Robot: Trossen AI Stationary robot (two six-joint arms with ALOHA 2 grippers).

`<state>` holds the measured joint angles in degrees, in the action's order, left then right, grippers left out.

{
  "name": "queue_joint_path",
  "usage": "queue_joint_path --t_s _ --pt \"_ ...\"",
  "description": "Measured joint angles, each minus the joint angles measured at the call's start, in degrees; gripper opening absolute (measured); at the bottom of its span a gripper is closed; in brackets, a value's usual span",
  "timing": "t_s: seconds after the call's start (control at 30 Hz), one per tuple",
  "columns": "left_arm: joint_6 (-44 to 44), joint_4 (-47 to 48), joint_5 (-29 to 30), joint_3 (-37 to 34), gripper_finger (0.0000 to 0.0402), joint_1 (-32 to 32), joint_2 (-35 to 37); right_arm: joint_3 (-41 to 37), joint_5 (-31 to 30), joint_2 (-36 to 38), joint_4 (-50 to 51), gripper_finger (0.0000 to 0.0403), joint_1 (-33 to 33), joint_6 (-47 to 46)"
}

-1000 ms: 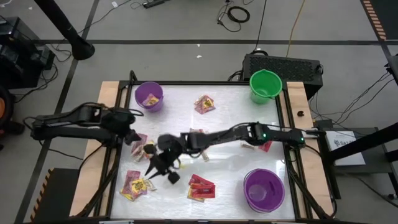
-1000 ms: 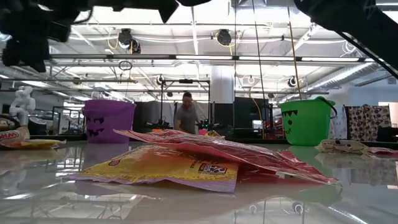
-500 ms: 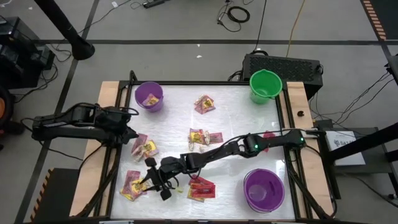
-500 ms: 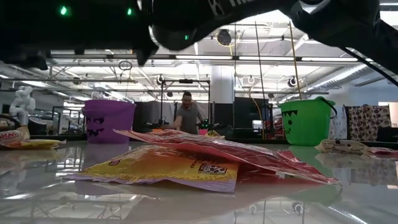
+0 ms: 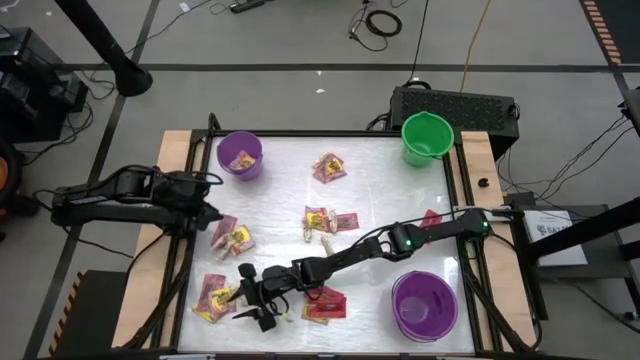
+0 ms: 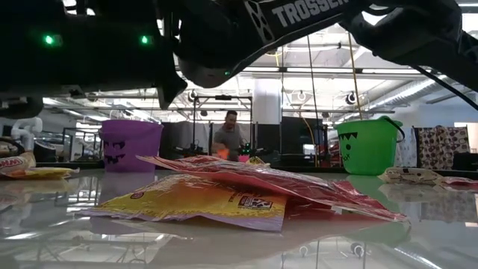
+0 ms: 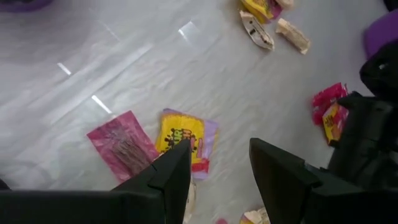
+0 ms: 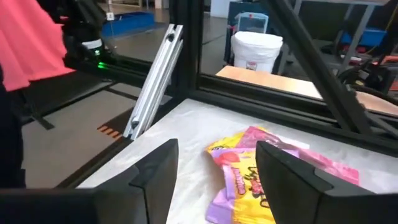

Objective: Sort candy by brand, put in halloween buckets
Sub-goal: Put the yellow candy into the top violet bucket

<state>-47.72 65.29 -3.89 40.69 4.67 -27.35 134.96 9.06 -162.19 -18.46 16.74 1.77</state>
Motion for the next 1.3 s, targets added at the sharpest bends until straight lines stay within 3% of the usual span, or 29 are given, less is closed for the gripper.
queue_joint_path --t_s 0.27,0.67,1.0,1.13,1.3 --pt "-2.88 -0.31 0.84 -0.02 0.017 0.0 0.0 0.13 6.06 -0.71 0.3 0.0203 0.14 -0.12" --pt "-5.02 -0.49 1.08 -0.04 0.017 0.02 -0.02 0.04 0.25 -2.82 -0.28 0.0203 -1.01 3.66" --pt "-7.45 -0.74 1.34 -0.05 0.017 0.01 -0.86 0.04 1.55 -2.82 -1.85 0.0202 -2.46 2.65" --pt "-5.28 -4.09 -3.66 -0.07 0.017 -1.01 -1.14 0.02 -0.18 -1.5 -5.77 0.0202 -2.81 2.1" --pt "-6.01 -9.41 -13.33 0.42 0.017 -5.57 -1.17 0.1 -2.28 5.4 14.09 0.0202 -2.92 4.62"
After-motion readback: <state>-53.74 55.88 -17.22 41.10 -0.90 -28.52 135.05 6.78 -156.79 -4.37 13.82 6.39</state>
